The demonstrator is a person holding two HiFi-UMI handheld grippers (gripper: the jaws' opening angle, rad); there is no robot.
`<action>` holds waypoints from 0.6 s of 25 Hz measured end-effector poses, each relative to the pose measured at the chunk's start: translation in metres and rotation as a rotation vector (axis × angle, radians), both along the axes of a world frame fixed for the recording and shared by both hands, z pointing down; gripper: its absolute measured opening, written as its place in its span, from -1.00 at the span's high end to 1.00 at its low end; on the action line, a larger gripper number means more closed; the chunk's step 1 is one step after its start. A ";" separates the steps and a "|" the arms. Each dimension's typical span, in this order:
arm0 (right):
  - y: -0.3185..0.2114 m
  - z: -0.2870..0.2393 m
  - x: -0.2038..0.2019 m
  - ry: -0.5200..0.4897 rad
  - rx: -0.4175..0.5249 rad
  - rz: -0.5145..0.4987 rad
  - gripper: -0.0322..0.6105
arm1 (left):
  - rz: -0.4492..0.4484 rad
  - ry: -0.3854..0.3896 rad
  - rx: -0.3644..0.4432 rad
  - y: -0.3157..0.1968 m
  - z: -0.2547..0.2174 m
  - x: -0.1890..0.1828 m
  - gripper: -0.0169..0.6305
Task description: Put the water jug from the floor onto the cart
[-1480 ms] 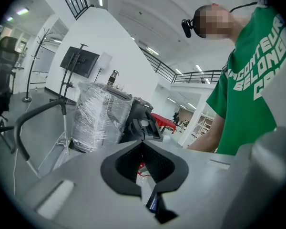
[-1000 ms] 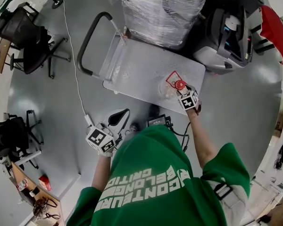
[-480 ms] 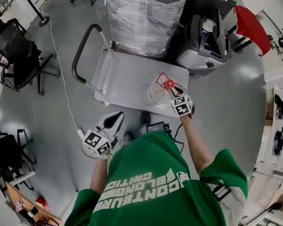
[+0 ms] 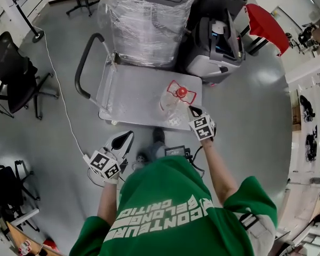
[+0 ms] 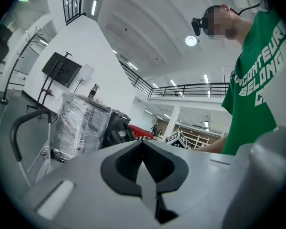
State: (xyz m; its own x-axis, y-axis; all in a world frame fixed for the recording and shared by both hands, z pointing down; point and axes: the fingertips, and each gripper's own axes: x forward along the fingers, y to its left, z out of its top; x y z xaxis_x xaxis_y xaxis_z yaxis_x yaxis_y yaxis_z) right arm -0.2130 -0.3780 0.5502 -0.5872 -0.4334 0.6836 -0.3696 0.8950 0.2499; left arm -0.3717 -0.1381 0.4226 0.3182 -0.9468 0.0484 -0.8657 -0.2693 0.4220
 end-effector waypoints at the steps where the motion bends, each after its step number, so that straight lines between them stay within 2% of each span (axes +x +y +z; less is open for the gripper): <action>1: 0.006 -0.002 0.005 -0.003 0.000 0.008 0.92 | 0.012 0.000 -0.003 0.002 -0.001 0.002 0.92; 9: 0.045 -0.025 0.042 -0.024 0.012 0.050 0.92 | 0.099 0.005 0.001 0.008 -0.004 0.023 0.92; 15: 0.054 -0.047 0.047 -0.043 0.033 0.040 0.92 | 0.130 0.017 0.029 0.002 0.000 0.028 0.92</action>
